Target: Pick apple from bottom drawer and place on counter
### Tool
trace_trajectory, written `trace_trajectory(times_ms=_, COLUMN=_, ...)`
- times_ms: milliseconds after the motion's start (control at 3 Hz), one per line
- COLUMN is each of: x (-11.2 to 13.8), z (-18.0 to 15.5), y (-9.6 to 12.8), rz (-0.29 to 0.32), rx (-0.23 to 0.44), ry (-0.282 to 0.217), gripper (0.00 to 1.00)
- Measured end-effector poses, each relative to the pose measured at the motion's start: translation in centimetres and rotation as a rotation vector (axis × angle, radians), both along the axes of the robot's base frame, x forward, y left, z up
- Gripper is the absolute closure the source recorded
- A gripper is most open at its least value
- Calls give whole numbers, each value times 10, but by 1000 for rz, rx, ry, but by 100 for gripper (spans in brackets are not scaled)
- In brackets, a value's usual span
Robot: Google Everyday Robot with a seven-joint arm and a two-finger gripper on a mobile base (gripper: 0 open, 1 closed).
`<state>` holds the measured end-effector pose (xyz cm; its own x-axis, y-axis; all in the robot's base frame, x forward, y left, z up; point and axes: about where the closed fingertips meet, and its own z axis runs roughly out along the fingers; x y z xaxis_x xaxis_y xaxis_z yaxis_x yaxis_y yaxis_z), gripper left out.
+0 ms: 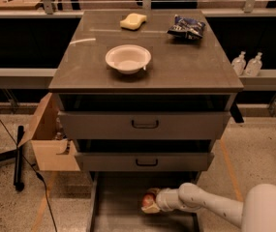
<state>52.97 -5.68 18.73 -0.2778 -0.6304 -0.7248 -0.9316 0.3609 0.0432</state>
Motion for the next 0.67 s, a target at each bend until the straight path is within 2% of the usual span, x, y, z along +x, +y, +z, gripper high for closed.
trace_trajectory(times_ms=333, x=-13, z=66, y=-67, rz=-188, rx=-53, ry=102, gripper=100)
trace_trajectory(times_ms=667, x=-27, z=148, y=-105, rz=-254, rx=-122, ry=106, gripper=100)
